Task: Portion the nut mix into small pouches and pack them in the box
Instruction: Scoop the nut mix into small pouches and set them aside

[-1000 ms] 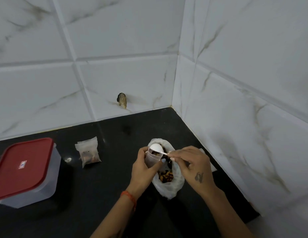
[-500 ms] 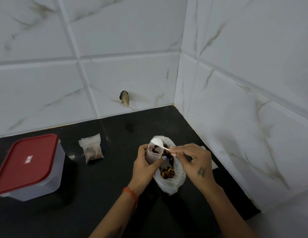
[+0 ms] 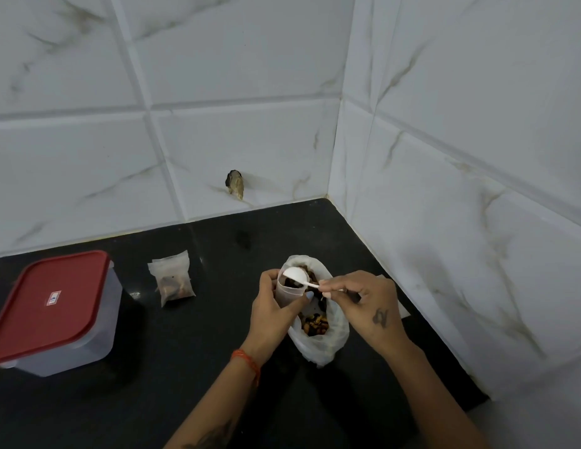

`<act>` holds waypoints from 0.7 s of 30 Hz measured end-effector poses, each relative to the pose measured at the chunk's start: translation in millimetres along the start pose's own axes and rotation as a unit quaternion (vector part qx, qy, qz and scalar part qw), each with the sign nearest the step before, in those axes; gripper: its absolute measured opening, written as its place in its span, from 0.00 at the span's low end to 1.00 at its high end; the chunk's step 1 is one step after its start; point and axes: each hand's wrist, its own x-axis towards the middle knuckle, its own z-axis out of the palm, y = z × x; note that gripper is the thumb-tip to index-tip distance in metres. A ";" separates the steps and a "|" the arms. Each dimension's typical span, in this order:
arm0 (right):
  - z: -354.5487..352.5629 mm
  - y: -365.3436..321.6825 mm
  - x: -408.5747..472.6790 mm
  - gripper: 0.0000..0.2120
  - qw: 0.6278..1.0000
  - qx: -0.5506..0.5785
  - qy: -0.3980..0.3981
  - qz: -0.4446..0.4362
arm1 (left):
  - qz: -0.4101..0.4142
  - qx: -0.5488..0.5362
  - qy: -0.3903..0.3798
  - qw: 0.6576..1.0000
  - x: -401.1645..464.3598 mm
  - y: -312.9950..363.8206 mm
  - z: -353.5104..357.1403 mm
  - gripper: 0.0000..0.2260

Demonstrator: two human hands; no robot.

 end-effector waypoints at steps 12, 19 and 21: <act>-9.4 -6.0 5.0 0.07 0.864 0.312 0.083 0.387 | -0.009 -0.011 0.005 1.000 2.3 2.5 -1.3 0.22; 17.5 37.4 -34.0 0.04 0.816 0.182 0.023 0.549 | -0.025 -0.019 0.042 0.999 -5.0 1.5 -9.8 0.21; 22.8 42.4 -39.7 0.03 0.853 0.049 -0.014 0.519 | -0.026 -0.010 0.045 0.999 -7.0 1.8 -10.3 0.21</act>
